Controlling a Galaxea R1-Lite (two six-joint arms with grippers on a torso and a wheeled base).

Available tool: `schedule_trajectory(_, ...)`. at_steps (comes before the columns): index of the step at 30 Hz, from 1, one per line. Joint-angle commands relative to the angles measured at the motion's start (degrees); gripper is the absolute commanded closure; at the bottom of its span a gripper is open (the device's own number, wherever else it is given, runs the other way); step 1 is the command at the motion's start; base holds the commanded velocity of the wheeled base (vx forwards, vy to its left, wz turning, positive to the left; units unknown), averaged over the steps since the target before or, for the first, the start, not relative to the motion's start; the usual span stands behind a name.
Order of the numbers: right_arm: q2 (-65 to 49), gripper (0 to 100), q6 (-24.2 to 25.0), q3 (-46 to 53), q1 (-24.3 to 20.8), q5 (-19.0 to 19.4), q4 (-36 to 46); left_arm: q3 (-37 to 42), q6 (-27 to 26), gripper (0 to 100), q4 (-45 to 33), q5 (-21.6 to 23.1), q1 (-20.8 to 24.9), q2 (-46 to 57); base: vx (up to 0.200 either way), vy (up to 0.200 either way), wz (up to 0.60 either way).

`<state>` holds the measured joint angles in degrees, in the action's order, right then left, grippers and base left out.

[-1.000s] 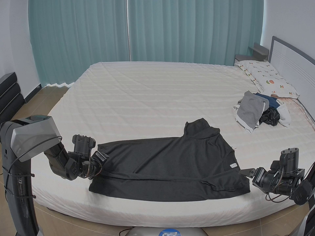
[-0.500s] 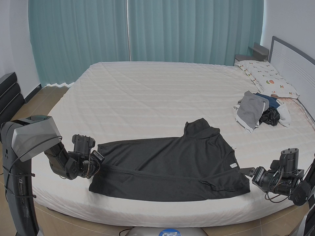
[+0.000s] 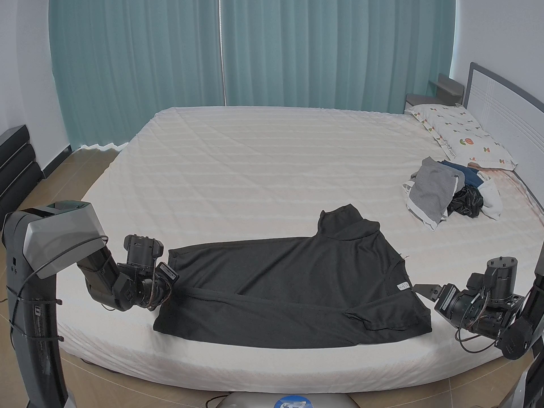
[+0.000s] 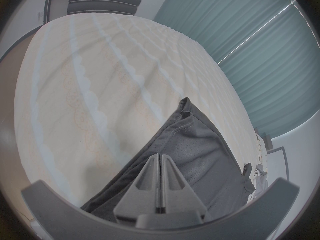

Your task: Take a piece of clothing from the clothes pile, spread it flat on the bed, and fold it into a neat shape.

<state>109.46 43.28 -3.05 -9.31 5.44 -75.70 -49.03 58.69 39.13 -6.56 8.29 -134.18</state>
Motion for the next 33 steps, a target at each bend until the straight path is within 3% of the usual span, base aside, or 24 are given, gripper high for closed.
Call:
schedule_trajectory(1,5.1,0,-0.9,-2.9,0.3,0.4,-0.3,0.4,0.0,100,0.0,0.0,-0.5,0.2,0.000,0.000,0.00)
schedule_trajectory(10,18.4,0,-13.7,-13.7,3.0,1.8,1.4,0.5,0.0,100,0.0,0.0,-0.2,0.0,0.000,0.000,0.00)
schedule_trajectory(14,20.9,0,-16.7,-17.8,3.2,2.6,2.1,0.8,0.0,100,0.1,0.0,-0.3,0.1,0.000,0.000,0.00)
schedule_trajectory(22,21.7,0,-17.4,-24.7,4.0,5.2,9.7,1.0,0.0,100,0.2,0.0,-0.1,0.1,0.000,0.000,0.00)
schedule_trajectory(33,24.5,0,-17.4,-26.7,3.2,6.0,10.4,1.0,0.0,100,0.2,0.0,-0.1,0.1,0.000,0.000,0.00)
